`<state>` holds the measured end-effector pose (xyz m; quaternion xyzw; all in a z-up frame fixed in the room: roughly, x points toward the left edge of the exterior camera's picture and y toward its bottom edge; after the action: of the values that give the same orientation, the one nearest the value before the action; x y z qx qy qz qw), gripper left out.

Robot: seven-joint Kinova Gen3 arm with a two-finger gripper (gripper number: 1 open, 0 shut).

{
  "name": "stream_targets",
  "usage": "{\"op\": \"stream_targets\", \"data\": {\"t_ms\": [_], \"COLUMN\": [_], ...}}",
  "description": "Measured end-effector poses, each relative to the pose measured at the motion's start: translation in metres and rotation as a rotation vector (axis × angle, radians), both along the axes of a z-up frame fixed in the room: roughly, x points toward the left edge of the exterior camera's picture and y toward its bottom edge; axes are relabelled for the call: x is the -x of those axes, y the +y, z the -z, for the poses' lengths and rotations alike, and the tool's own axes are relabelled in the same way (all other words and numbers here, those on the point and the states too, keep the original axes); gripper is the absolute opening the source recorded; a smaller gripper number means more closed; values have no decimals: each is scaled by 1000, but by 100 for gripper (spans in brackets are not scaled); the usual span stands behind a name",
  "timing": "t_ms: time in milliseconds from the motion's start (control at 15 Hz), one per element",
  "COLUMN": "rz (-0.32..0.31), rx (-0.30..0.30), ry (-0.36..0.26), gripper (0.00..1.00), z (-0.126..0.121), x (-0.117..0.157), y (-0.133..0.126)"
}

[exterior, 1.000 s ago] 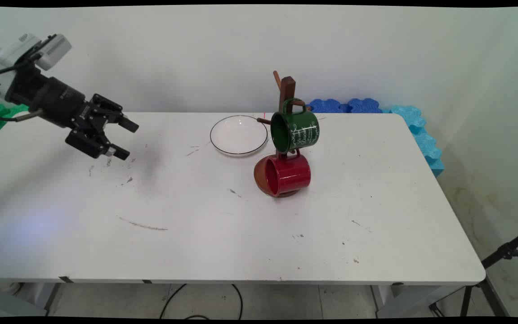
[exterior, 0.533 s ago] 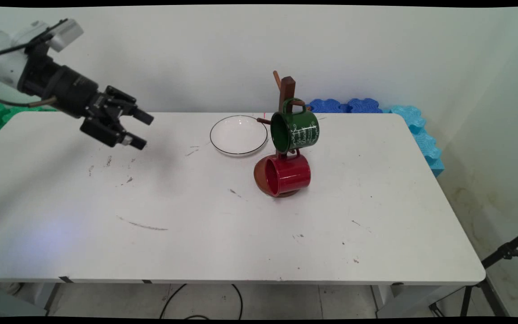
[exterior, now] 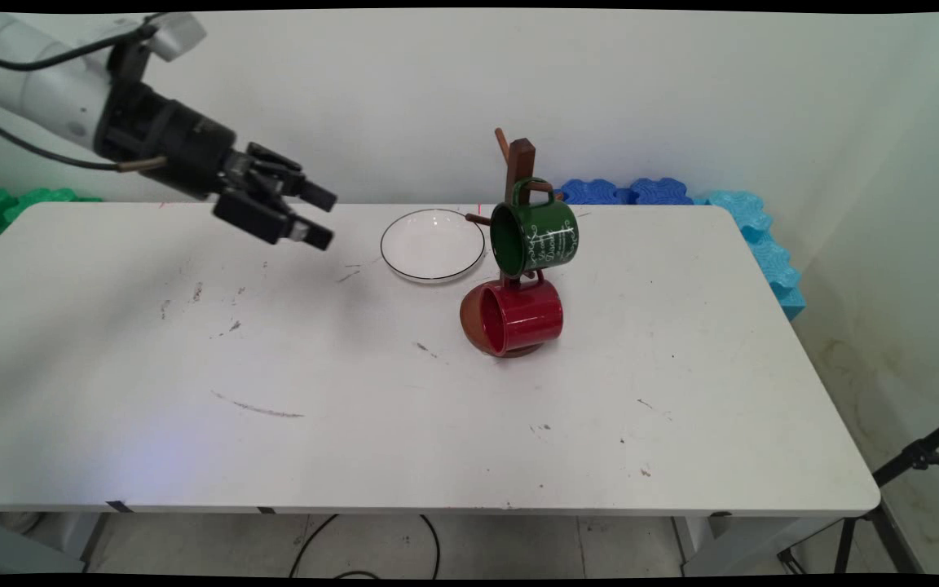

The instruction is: Pick up the green mug from the rack

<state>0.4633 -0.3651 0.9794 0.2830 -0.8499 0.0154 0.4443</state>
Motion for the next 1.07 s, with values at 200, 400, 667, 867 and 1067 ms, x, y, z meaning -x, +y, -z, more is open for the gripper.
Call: {"op": "stream_targets", "data": {"t_ms": [200,400,667,867,1067], "rz": [-33,-71,-126,-180,-226], "rx": [2,1,-11,-21,-26], "ry": [33,65,95,105,117], "gripper": [100,100,100,100,100], "z": [2,8,20,30,40], "x": [25,52,87,111,135], "y": [-2,2,9,12,15]}}
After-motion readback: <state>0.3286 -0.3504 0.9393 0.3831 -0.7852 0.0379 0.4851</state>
